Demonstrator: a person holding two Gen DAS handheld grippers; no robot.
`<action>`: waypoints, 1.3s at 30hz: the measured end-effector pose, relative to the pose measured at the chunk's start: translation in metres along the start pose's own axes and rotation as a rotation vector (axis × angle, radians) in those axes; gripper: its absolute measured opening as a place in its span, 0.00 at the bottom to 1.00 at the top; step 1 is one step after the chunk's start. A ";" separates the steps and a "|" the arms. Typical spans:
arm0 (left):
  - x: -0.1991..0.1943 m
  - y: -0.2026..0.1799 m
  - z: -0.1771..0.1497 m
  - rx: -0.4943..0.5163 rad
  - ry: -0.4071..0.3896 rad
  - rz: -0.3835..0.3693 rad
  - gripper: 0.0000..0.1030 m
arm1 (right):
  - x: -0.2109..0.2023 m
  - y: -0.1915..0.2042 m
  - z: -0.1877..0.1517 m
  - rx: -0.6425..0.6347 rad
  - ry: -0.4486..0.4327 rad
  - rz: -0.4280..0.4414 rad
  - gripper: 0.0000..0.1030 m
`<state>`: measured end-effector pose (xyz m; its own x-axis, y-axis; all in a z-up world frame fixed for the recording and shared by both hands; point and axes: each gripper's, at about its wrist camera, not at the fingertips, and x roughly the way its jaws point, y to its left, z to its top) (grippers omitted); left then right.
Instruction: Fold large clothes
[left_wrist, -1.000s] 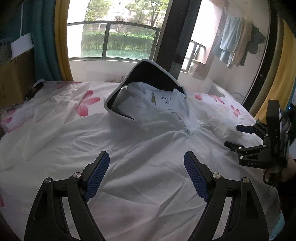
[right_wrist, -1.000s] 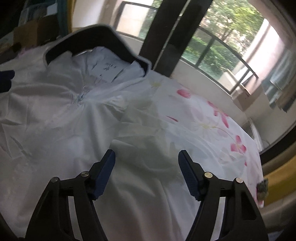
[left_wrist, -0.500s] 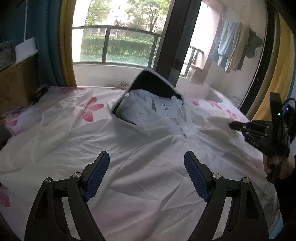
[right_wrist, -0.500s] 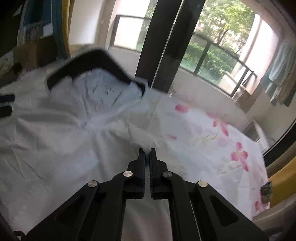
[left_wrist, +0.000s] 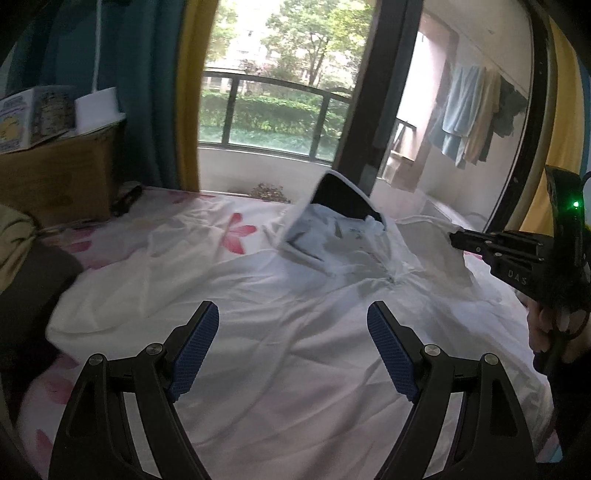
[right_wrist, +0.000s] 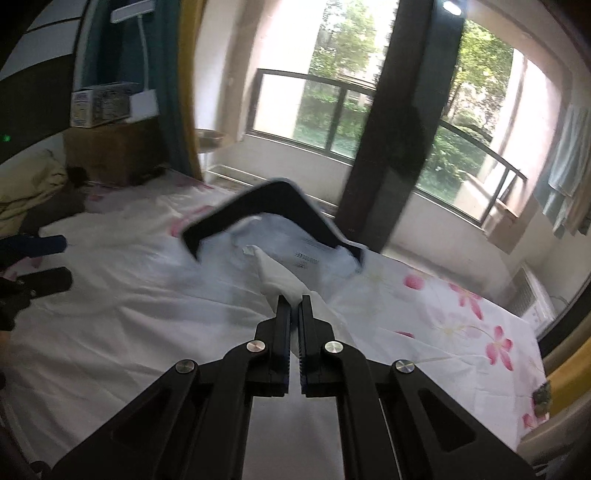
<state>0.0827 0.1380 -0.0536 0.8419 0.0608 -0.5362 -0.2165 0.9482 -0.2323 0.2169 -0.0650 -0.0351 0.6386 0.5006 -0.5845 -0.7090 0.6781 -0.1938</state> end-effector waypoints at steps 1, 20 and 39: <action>-0.002 0.005 -0.001 -0.006 -0.002 0.004 0.83 | 0.002 0.008 0.002 -0.002 -0.001 0.013 0.03; 0.000 0.065 0.004 -0.021 0.011 0.054 0.83 | 0.051 0.094 0.010 -0.019 0.077 0.193 0.03; 0.079 0.129 0.069 0.024 0.154 0.070 0.82 | 0.052 0.060 -0.003 0.124 0.139 0.168 0.46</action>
<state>0.1552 0.2860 -0.0701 0.7393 0.0807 -0.6685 -0.2586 0.9507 -0.1712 0.2064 0.0002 -0.0791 0.4616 0.5392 -0.7044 -0.7543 0.6565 0.0082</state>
